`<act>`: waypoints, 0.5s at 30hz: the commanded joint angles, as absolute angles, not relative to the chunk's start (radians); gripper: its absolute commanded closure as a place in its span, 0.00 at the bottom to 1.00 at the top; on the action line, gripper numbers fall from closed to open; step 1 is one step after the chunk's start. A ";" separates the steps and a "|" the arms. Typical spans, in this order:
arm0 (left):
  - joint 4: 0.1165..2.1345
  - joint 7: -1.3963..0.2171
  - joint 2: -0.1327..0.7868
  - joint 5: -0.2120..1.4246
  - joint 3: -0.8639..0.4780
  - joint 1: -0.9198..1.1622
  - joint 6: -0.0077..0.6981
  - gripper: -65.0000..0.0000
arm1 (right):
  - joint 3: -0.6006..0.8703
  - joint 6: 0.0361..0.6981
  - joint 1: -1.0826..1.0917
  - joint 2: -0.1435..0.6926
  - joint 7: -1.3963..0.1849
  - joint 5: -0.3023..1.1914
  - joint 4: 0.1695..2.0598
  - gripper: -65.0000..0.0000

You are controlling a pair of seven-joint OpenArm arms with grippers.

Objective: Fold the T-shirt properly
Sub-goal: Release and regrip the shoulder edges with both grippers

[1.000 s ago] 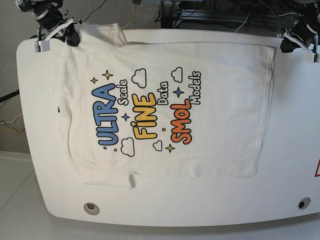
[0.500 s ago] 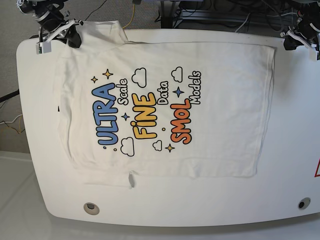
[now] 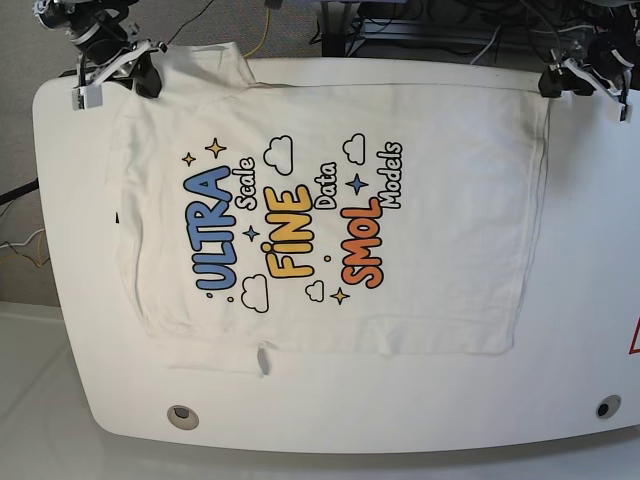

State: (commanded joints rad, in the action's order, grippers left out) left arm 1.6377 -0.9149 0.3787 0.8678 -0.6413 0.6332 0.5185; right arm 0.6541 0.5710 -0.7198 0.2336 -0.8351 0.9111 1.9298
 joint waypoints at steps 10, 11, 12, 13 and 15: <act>1.624 -0.902 0.403 0.845 -0.585 0.623 0.515 0.56 | 0.656 0.572 -0.719 0.232 -0.838 0.910 1.925 1.00; 1.621 -0.901 0.404 0.846 -0.584 0.623 0.516 0.56 | 0.656 0.573 -0.719 0.233 -0.838 0.909 1.925 1.00; 1.617 -0.899 0.404 0.847 -0.584 0.623 0.515 0.56 | 0.656 0.572 -0.719 0.233 -0.838 0.910 1.925 1.00; 1.613 -0.896 0.404 0.847 -0.583 0.622 0.515 0.55 | 0.655 0.572 -0.719 0.233 -0.839 0.911 1.926 1.00; 1.603 -0.893 0.402 0.849 -0.587 0.622 0.516 0.54 | 0.655 0.572 -0.718 0.234 -0.838 0.912 1.925 1.00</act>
